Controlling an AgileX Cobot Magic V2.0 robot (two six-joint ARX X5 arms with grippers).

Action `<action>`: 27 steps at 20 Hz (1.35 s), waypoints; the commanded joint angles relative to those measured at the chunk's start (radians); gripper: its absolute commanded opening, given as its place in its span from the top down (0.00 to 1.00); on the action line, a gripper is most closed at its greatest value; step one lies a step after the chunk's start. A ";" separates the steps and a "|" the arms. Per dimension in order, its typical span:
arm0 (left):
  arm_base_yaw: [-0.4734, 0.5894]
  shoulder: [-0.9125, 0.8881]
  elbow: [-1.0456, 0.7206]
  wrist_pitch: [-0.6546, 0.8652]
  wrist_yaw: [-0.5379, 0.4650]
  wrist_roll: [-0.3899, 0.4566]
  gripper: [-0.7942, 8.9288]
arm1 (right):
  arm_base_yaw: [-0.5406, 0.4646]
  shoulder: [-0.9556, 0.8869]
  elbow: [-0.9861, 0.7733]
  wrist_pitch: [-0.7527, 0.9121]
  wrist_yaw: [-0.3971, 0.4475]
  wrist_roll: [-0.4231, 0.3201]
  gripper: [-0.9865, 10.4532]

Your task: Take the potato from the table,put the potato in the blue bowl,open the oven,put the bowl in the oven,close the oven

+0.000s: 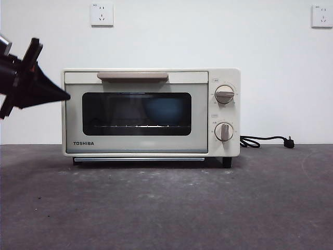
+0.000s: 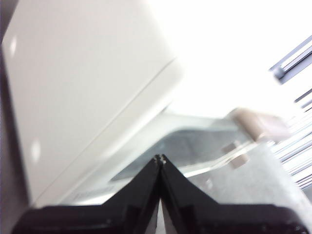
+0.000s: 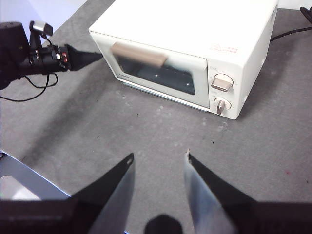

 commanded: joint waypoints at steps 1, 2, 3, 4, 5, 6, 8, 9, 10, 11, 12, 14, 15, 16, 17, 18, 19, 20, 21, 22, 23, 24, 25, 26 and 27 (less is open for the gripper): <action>0.001 -0.006 0.020 -0.005 0.038 -0.026 0.93 | 0.002 0.000 0.000 0.002 0.002 0.002 0.77; -0.001 -0.016 0.025 -0.020 0.040 -0.026 0.93 | 0.002 0.003 0.000 0.002 0.002 0.002 0.77; -0.002 -0.031 0.027 -0.031 0.040 -0.023 0.93 | 0.002 0.005 0.000 0.001 0.001 0.002 0.77; -0.002 -0.046 0.027 -0.043 0.040 -0.017 0.93 | 0.002 0.006 0.000 0.001 0.001 0.002 0.77; -0.003 -0.066 0.027 -0.060 0.040 -0.010 0.93 | 0.002 0.009 0.000 0.001 0.001 0.002 0.77; -0.003 -0.090 0.027 -0.077 0.040 -0.010 0.93 | 0.002 0.012 0.000 0.001 0.001 0.002 0.77; -0.003 -0.140 0.027 -0.119 0.039 0.004 0.93 | 0.002 0.019 0.000 0.000 0.001 0.002 0.77; -0.003 -0.172 0.027 -0.149 0.037 0.021 0.93 | 0.002 0.025 0.000 0.000 0.001 0.002 0.77; -0.003 -0.203 0.027 -0.181 0.032 0.037 0.93 | 0.002 0.029 0.000 -0.001 0.000 0.001 0.77; -0.005 -0.240 0.029 -0.225 0.017 0.051 0.93 | 0.002 0.034 0.000 -0.002 0.000 0.001 0.77; -0.008 -0.279 0.030 -0.274 0.002 0.071 0.93 | 0.002 0.039 0.000 -0.003 -0.002 -0.002 0.77; -0.014 -0.356 0.031 -0.363 -0.027 0.114 0.93 | 0.002 0.049 0.000 -0.007 -0.002 -0.002 0.77; -0.017 -0.397 0.031 -0.411 -0.044 0.132 0.93 | 0.002 0.055 0.000 -0.010 -0.002 -0.003 0.77; -0.020 -0.433 0.031 -0.453 -0.060 0.147 0.93 | 0.002 0.059 0.000 -0.013 -0.002 -0.006 0.77; -0.024 -0.475 0.031 -0.502 -0.076 0.159 0.93 | 0.002 0.064 0.000 -0.019 -0.002 -0.014 0.77; -0.027 -0.515 0.031 -0.550 -0.092 0.174 0.93 | 0.002 0.069 0.000 -0.026 -0.002 -0.019 0.77; -0.032 -0.549 0.031 -0.592 -0.103 0.182 0.93 | 0.002 0.074 0.000 -0.031 -0.002 -0.022 0.77; -0.035 -0.589 0.032 -0.642 -0.120 0.198 0.93 | 0.002 0.079 0.000 -0.039 -0.002 -0.029 0.77; -0.041 -0.626 0.034 -0.695 -0.134 0.215 0.93 | 0.002 0.083 0.000 -0.048 -0.002 -0.038 0.77; -0.047 -0.657 0.037 -0.745 -0.148 0.230 0.93 | 0.002 0.086 0.000 -0.055 -0.002 -0.044 0.77; -0.053 -0.692 0.042 -0.800 -0.165 0.249 0.93 | 0.002 0.090 0.000 -0.061 -0.002 -0.048 0.77; -0.060 -0.725 0.049 -0.856 -0.185 0.267 0.93 | 0.002 0.092 0.000 -0.066 -0.002 -0.054 0.77; -0.065 -0.751 0.058 -0.907 -0.206 0.283 0.93 | 0.002 0.093 0.000 -0.069 -0.002 -0.058 0.77; -0.071 -0.780 0.071 -0.968 -0.228 0.303 0.93 | 0.002 0.095 0.000 -0.072 -0.002 -0.063 0.77; -0.076 -0.805 0.089 -1.030 -0.249 0.324 0.93 | 0.002 0.097 0.000 -0.076 -0.002 -0.065 0.77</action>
